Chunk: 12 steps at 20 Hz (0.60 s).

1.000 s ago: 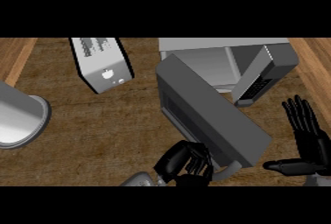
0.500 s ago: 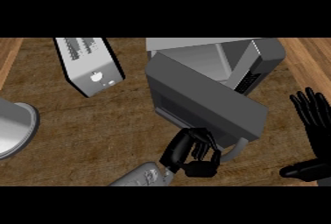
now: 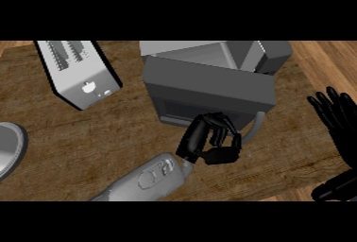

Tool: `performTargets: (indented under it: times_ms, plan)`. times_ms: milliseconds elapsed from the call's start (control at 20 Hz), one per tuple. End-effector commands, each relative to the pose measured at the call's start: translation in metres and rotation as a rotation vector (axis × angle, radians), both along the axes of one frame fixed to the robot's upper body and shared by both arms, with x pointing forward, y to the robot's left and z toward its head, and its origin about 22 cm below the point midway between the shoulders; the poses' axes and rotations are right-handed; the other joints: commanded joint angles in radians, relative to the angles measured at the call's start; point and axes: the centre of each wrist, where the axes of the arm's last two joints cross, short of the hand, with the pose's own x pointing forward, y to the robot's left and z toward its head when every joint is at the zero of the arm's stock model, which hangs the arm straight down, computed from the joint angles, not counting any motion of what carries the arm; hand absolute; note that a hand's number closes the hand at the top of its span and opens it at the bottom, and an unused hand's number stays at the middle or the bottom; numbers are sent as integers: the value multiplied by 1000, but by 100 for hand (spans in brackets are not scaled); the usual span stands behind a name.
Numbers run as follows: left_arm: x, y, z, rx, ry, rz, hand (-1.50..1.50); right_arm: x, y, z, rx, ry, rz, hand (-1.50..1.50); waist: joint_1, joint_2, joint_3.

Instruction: Pick up the milk, place it into the microwave and close the microwave

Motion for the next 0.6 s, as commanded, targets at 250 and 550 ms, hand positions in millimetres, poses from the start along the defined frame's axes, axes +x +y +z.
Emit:
performTargets:
  times_ms: [250, 550]
  plan:
    - [43, -1, 30, -67, 26, 146, 150, 6, 8, 23, 40, -39, 95, -150, -61, 21, -1]
    - [60, 4, 46, -198, 4, 218, 150, 3, 3, 25, 35, -4, 124, -150, -93, 34, -3]
